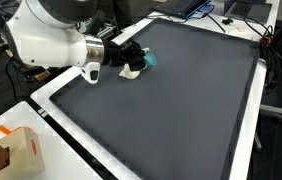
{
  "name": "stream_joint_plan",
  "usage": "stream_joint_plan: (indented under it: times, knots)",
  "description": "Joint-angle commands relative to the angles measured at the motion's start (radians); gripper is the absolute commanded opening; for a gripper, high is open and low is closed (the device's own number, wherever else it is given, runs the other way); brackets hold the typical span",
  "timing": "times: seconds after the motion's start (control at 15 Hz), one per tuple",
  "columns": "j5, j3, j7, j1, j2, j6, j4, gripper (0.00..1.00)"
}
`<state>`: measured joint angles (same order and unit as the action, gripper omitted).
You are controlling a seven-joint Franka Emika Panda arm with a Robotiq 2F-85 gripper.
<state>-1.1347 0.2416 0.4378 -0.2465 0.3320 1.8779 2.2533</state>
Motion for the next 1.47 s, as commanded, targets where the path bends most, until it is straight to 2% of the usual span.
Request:
stream_joint_plan:
  times: [0.0,0.27,0.53,1.0,1.4]
  knots:
    - [0.012,0.004,-0.140,-0.018,0.030,-0.028,-0.029,0.25]
    - [0.029,0.009,-0.309,-0.003,0.011,-0.005,-0.024,0.25]
    - [0.100,0.013,-0.528,0.031,-0.044,0.034,0.001,0.25]
    - [0.313,0.001,-0.927,0.115,-0.222,0.239,0.096,0.25]
    - [0.502,-0.052,-1.150,0.130,-0.427,0.248,0.188,0.25]
